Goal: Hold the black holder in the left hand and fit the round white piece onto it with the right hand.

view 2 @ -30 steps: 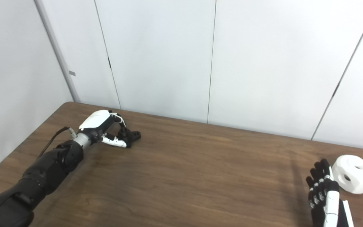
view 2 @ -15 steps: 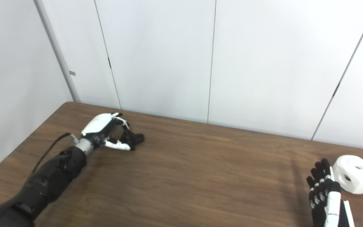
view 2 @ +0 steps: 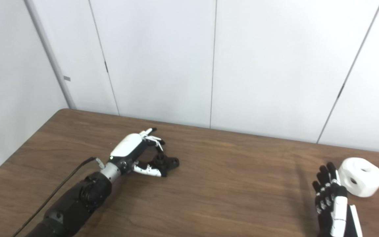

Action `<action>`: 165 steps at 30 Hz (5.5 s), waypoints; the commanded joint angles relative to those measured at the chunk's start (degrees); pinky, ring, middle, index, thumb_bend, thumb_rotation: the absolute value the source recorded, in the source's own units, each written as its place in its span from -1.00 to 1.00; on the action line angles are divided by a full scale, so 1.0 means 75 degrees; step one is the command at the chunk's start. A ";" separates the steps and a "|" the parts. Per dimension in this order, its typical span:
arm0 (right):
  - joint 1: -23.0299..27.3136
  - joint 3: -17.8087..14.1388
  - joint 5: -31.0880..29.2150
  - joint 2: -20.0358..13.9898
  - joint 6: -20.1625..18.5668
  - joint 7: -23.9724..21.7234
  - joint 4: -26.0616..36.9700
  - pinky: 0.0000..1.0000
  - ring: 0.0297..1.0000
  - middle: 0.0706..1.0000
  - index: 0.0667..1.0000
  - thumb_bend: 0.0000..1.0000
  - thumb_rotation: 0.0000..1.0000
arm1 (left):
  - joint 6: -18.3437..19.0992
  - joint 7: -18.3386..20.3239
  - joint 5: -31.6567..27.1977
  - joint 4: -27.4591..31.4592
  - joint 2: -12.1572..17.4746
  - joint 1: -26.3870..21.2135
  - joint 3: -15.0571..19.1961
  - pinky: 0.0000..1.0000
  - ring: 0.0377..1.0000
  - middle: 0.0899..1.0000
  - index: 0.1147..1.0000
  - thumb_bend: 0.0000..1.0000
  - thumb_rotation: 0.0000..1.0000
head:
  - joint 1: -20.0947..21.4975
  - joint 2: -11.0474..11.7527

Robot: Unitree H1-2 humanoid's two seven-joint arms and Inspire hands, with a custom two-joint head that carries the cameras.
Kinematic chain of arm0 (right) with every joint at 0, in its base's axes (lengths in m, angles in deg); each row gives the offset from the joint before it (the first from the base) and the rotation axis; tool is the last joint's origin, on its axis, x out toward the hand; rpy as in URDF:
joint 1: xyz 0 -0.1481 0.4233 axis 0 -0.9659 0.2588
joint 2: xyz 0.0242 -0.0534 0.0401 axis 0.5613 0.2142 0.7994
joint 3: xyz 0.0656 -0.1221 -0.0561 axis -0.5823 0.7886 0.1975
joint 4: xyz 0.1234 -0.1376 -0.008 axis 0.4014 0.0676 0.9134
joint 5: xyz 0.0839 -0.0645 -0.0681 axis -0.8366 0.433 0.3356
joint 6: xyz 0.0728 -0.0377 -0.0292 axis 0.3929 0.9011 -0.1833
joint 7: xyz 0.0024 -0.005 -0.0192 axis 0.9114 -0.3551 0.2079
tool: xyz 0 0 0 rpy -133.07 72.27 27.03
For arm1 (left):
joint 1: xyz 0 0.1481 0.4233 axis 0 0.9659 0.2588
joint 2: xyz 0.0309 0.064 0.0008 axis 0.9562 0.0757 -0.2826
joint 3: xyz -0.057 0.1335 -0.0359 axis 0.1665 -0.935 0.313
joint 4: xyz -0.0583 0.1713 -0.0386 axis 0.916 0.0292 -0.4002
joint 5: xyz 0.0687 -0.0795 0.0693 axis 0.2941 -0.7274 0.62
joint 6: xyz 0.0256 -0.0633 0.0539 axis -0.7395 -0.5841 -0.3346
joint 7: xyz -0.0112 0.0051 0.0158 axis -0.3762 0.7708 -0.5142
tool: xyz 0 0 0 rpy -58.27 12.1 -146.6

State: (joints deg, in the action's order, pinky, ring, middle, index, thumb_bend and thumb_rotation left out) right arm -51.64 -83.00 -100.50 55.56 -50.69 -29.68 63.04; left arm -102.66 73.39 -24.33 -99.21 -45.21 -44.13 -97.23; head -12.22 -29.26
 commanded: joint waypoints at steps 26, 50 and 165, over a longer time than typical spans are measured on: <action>-0.0044 0.0273 0.0340 0.0409 0.0023 0.0239 0.0608 0.93 0.96 0.89 0.86 0.03 1.00 | -0.0781 0.1043 -0.0107 0.1485 -0.0845 0.0580 -0.0662 1.00 0.99 0.50 -0.18 0.05 -0.89 | 0.1395 -0.0500; -0.0245 0.0605 0.0904 0.0610 -0.0733 0.0591 0.2116 0.86 0.92 0.85 0.79 0.15 1.00 | -0.0568 0.1454 0.0052 0.0296 -0.1208 0.0336 -0.0892 1.00 0.98 0.54 -0.17 0.05 -0.89 | 0.2248 -0.0698; 0.2427 0.0908 0.7210 -0.2945 -0.2701 0.3388 -0.2199 1.00 1.00 0.88 0.35 0.86 0.13 | -0.0820 0.1192 -0.0873 0.0265 -0.0832 0.0303 -0.1009 0.96 0.82 0.48 -0.17 0.04 -0.91 | 0.4676 -0.0072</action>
State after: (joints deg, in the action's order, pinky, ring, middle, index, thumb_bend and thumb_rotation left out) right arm -36.10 -76.16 -47.13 35.13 -71.01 -5.49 45.09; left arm -108.67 82.32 -30.99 -96.74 -52.37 -43.50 -104.72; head 22.76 -29.79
